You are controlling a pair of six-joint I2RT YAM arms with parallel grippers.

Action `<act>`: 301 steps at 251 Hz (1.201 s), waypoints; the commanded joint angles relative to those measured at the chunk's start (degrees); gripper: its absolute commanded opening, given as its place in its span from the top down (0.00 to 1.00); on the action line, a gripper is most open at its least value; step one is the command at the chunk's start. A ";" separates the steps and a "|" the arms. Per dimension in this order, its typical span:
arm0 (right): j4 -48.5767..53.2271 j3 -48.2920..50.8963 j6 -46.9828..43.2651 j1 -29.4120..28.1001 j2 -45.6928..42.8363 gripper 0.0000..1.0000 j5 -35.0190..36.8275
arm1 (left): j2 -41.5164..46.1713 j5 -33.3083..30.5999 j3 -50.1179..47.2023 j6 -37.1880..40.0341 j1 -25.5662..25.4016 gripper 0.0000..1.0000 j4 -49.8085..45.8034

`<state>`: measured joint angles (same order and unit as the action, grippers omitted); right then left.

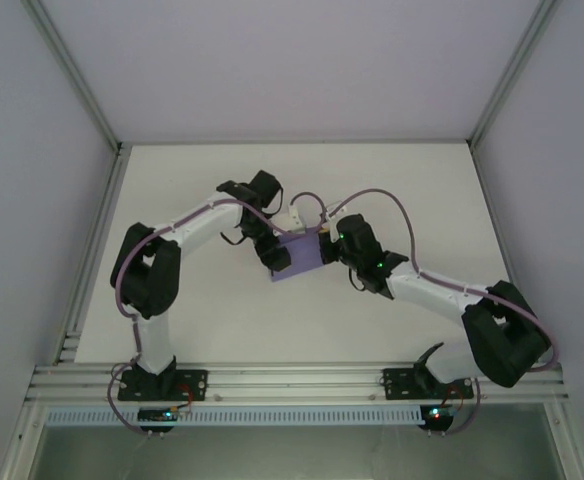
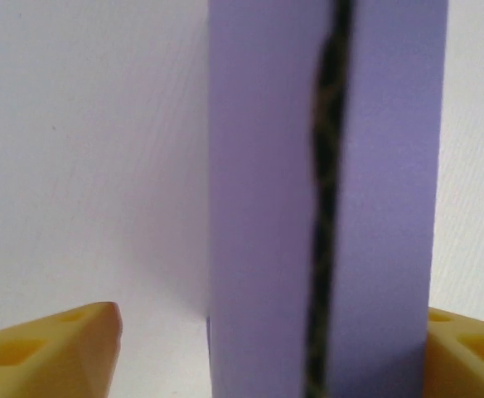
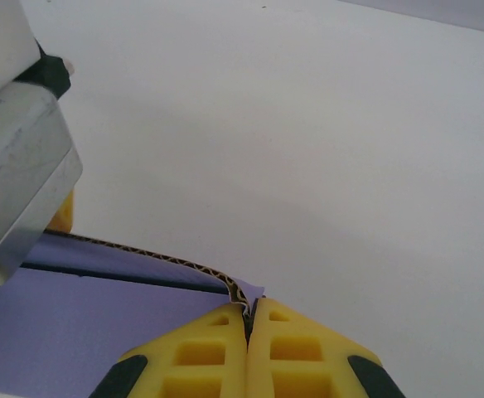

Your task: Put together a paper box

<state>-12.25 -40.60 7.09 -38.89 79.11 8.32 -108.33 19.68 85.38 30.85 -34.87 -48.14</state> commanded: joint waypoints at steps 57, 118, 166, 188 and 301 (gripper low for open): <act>12.56 0.85 2.09 -4.82 1.64 1.00 2.16 | 15.07 -10.48 -5.29 -13.06 -0.53 0.00 11.03; 18.07 -2.66 4.36 -8.09 2.70 1.00 8.99 | 24.17 -19.20 -13.74 -32.04 -1.09 0.00 7.47; 22.75 -5.38 5.85 -11.16 4.59 1.00 15.41 | 28.34 -24.67 -18.05 -42.08 -6.30 0.22 3.20; 24.30 -6.46 6.62 -12.47 5.41 1.00 16.80 | 29.19 -25.74 -18.63 -44.75 -7.15 0.31 1.79; 26.40 -7.64 8.79 -13.49 5.70 1.00 15.54 | 29.68 -27.53 -20.61 -47.68 -7.18 0.62 3.11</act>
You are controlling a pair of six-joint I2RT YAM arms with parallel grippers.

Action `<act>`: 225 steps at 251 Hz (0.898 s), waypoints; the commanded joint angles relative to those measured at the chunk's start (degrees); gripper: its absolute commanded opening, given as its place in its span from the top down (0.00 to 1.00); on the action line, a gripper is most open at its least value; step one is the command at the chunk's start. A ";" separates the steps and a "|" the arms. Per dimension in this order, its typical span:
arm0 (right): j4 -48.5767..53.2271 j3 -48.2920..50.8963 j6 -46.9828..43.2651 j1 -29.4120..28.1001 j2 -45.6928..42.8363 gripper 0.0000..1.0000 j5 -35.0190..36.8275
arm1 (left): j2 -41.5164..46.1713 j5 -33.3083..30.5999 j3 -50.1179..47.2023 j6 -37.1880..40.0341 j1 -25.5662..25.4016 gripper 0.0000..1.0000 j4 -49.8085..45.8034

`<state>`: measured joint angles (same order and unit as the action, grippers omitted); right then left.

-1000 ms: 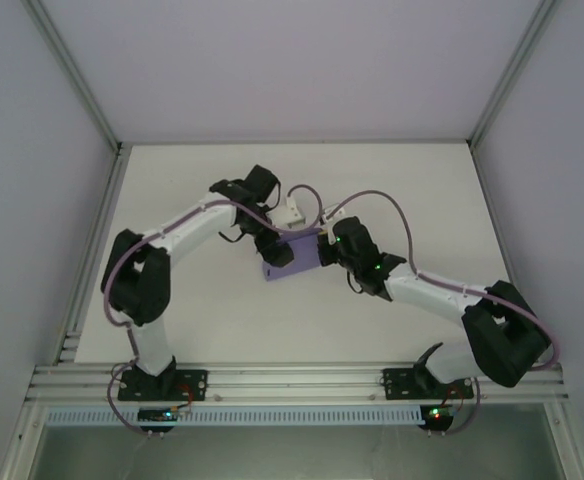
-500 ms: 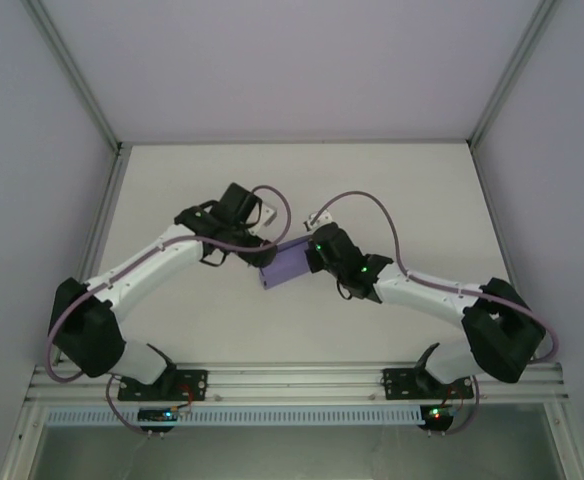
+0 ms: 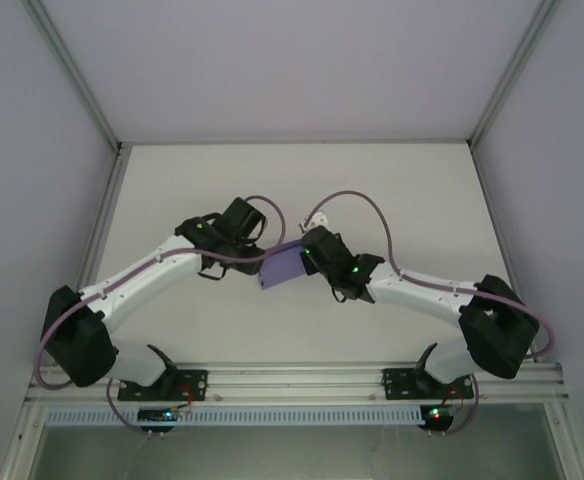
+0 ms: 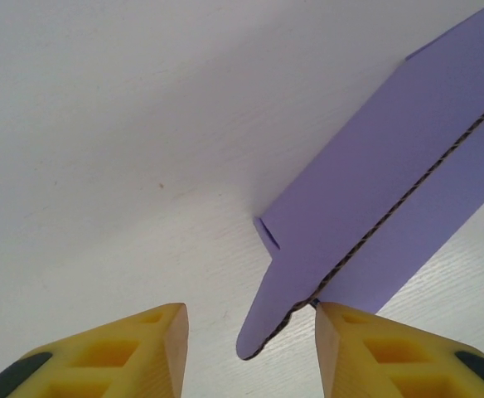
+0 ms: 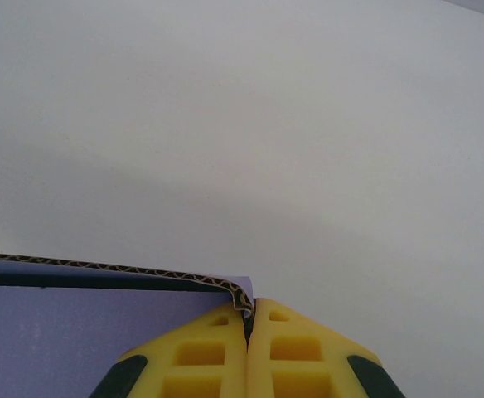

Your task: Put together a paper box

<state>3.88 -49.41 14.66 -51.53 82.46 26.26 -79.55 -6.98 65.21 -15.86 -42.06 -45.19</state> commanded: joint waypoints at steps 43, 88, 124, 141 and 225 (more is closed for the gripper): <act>10.53 0.98 1.35 -1.12 2.40 1.00 -2.30 | 0.09 0.23 -1.70 -1.73 0.15 0.81 2.87; 11.05 0.61 1.44 -1.29 2.37 1.00 -1.97 | -0.03 4.28 -2.41 -5.30 0.40 0.96 5.40; 12.03 0.32 3.34 -2.06 2.28 1.00 0.65 | -0.86 4.68 -3.18 -14.24 0.41 1.00 5.71; 13.42 0.04 5.59 -2.94 1.97 1.00 2.44 | -0.48 6.89 -4.38 -18.93 0.44 1.00 6.55; 13.83 0.83 10.21 -5.03 1.48 1.00 5.19 | 1.66 4.03 -11.22 -31.32 0.45 1.00 11.62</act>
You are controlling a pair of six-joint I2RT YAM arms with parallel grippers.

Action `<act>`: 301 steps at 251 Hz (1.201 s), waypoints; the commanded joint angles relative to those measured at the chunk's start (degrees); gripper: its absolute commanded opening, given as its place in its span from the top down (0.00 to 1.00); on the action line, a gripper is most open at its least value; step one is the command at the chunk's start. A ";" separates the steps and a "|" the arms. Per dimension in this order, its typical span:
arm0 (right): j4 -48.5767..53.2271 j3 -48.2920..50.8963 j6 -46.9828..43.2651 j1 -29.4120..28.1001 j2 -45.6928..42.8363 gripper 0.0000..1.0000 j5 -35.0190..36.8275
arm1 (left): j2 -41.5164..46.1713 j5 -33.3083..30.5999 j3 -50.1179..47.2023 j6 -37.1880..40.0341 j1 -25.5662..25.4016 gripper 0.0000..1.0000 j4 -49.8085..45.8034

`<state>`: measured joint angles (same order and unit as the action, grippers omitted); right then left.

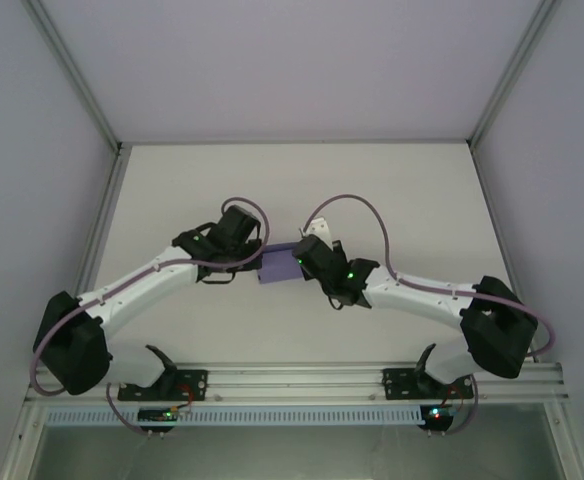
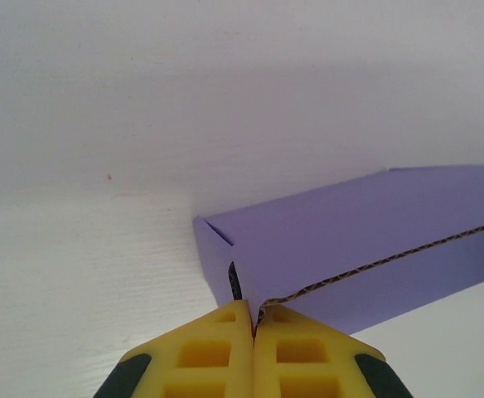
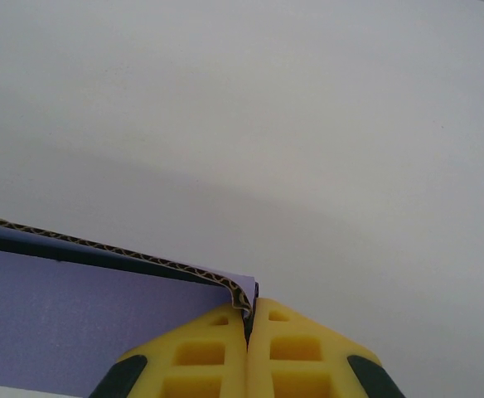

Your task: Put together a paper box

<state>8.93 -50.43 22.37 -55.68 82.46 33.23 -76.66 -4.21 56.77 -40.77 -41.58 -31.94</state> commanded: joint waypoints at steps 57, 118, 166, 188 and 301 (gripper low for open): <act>7.49 2.85 2.15 -0.92 1.33 1.00 -1.58 | -3.58 0.99 -3.00 -3.13 -0.85 1.00 -1.97; 1.40 7.68 -1.50 -2.27 0.09 1.00 0.72 | -6.24 -2.61 -5.08 1.17 -4.47 1.00 -4.36; -0.53 10.79 -1.87 -2.79 -1.29 1.00 -2.95 | -4.73 -1.88 -10.15 -0.08 -5.41 1.00 -1.29; -1.62 11.48 -1.98 -2.42 -2.94 0.99 -4.97 | -4.40 -2.09 -11.00 -0.43 -5.44 1.00 -0.56; -7.79 9.02 -4.62 8.32 -14.33 0.35 -25.25 | -4.68 -1.94 -8.72 1.01 -5.52 1.00 1.21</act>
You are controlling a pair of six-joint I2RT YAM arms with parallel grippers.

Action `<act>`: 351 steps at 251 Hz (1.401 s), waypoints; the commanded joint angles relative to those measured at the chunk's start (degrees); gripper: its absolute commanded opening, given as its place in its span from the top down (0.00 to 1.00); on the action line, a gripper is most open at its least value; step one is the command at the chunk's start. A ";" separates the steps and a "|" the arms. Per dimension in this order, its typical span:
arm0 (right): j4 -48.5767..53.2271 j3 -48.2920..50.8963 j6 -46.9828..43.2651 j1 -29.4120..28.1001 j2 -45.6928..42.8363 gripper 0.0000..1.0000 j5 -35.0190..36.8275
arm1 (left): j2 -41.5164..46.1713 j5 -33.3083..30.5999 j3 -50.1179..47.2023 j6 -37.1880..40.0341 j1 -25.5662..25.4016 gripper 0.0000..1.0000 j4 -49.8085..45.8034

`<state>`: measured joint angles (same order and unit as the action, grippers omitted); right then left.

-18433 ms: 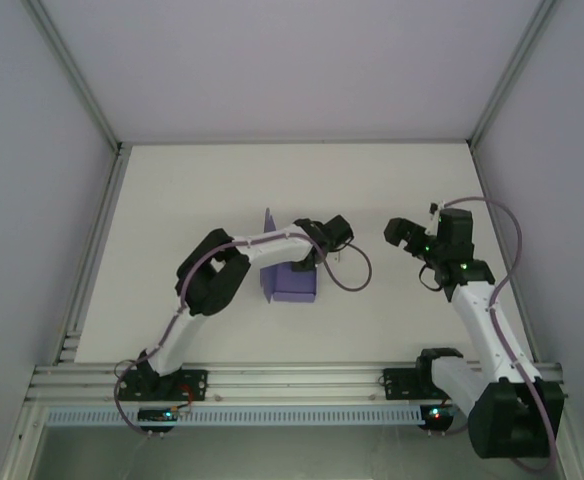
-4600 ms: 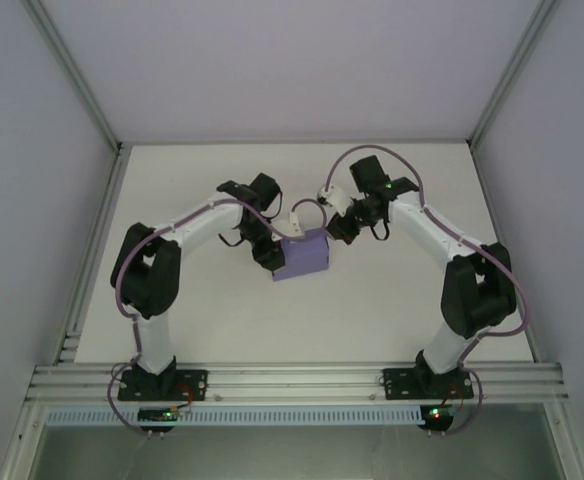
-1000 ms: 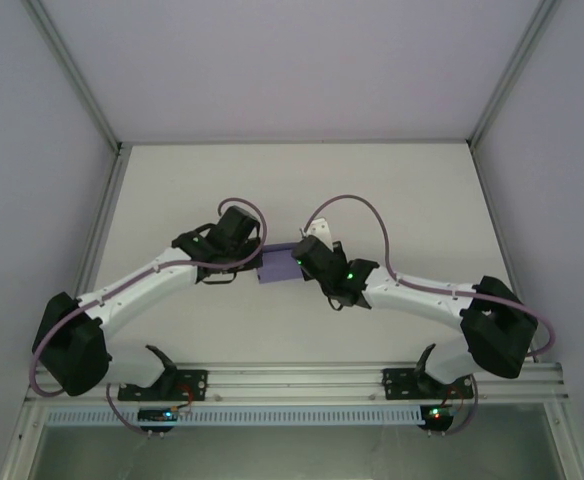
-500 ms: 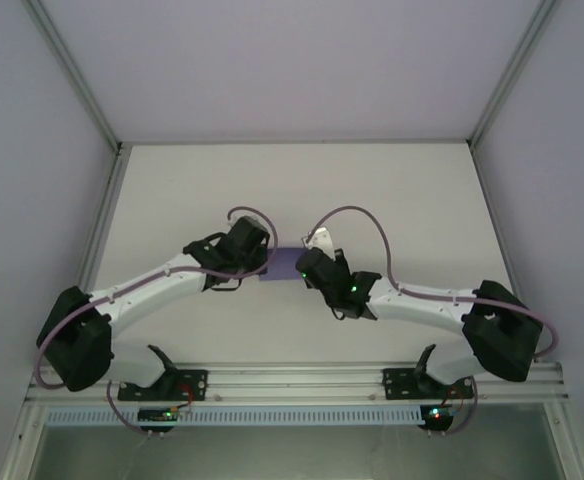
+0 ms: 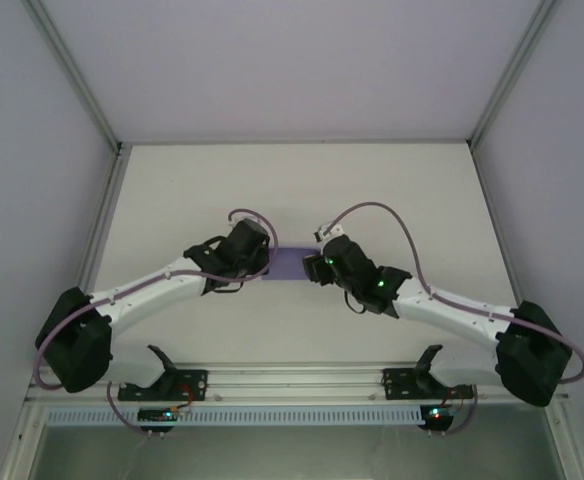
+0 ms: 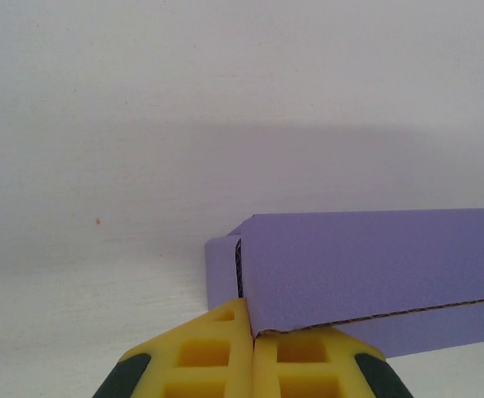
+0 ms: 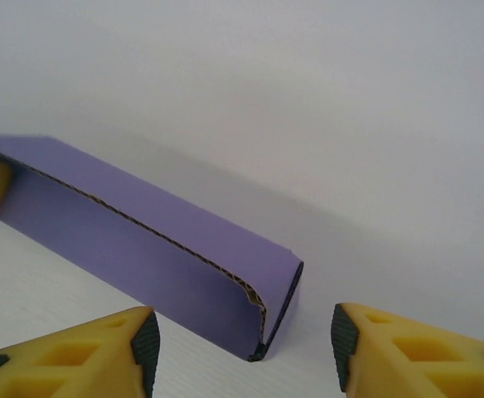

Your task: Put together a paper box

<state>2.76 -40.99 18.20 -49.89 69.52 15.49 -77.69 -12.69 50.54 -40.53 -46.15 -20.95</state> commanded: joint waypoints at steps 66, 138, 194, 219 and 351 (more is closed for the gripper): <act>-0.67 -3.80 3.21 10.42 6.18 0.37 -12.65 | -4.00 6.33 -0.99 2.54 -0.91 0.99 -10.49; -3.86 2.09 6.15 11.83 7.77 0.40 -18.46 | -2.78 5.55 0.93 5.00 -0.96 1.00 -10.03; -1.03 0.14 4.67 11.89 0.31 0.37 -19.22 | -4.75 5.32 2.30 5.56 -0.86 0.91 -10.89; -2.72 -0.06 4.96 13.02 -2.21 0.33 -18.44 | -5.04 5.45 2.33 5.89 -0.87 0.92 -10.48; -4.35 2.61 7.44 16.53 9.00 0.39 -20.54 | -2.93 7.01 4.74 9.71 -0.55 0.78 -10.95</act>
<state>-4.21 -41.65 25.32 -33.01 76.34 -5.82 -80.36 -9.80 54.94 -33.19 -46.50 -25.76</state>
